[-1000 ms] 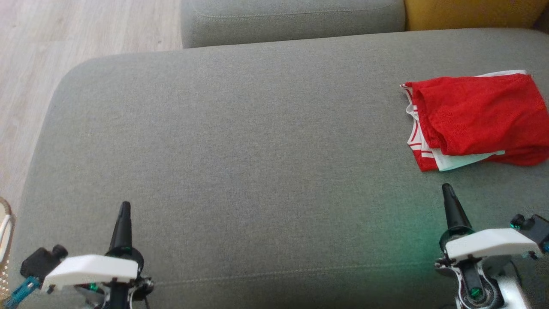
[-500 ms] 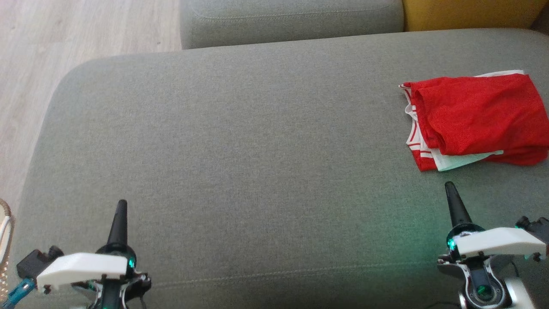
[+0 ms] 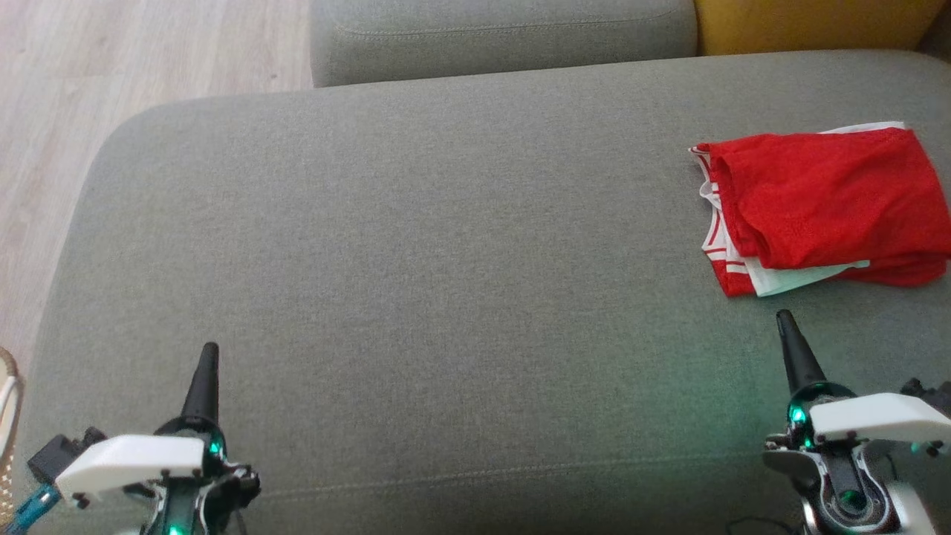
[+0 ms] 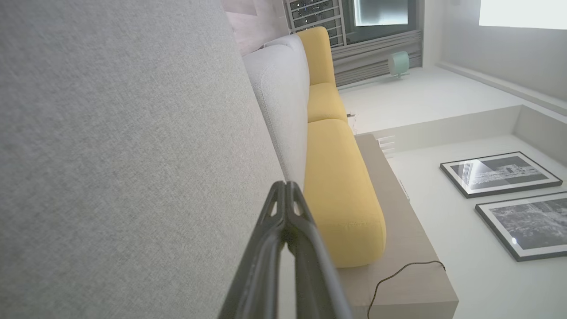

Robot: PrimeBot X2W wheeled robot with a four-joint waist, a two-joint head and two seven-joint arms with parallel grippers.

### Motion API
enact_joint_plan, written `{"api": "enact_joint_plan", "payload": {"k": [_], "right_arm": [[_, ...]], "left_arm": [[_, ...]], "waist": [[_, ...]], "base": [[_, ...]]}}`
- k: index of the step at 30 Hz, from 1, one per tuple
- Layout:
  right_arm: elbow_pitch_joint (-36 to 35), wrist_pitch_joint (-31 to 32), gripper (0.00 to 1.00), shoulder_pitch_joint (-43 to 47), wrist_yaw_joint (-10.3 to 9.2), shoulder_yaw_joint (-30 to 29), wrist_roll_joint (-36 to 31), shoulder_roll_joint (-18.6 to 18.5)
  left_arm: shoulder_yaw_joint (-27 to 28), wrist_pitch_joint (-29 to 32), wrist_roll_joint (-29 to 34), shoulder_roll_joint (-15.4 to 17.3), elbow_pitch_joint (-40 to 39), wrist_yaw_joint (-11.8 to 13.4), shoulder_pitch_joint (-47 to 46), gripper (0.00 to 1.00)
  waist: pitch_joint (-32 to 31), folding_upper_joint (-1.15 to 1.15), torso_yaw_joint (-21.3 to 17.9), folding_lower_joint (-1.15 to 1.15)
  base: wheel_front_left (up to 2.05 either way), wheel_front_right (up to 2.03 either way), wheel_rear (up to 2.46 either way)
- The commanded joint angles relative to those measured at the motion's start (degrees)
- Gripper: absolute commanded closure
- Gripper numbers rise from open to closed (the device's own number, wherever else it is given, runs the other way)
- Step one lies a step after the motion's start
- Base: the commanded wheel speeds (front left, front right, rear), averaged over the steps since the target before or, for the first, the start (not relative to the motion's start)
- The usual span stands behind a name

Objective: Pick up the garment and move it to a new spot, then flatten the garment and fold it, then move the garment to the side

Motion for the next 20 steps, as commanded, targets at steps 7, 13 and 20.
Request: {"api": "enact_joint_plan", "payload": {"k": [7,13,20], "right_arm": [[-2.9,1.4,1.00,-1.6,-0.01,0.4,5.5,-0.2],[-3.3,2.4,1.00,-1.5,-0.01,0.1,9.5,-0.2],[-3.8,3.6,1.00,-1.4,-0.01,-0.2,14.1,-0.2]], "left_arm": [[2.5,1.5,-5.0,1.0,-1.3,-0.4,-4.1,1.00],[2.9,2.6,-8.5,1.0,-1.0,-0.4,-4.6,1.00],[3.5,3.8,-12.5,1.0,-0.7,-0.4,-5.1,1.00]], "waist": [[-0.1,0.00,-0.1,0.00],[-0.1,0.00,-0.1,0.00],[-0.2,0.00,-0.2,0.00]], "base": [[0.00,0.00,0.00],[0.00,0.00,0.00],[0.00,0.00,0.00]]}}
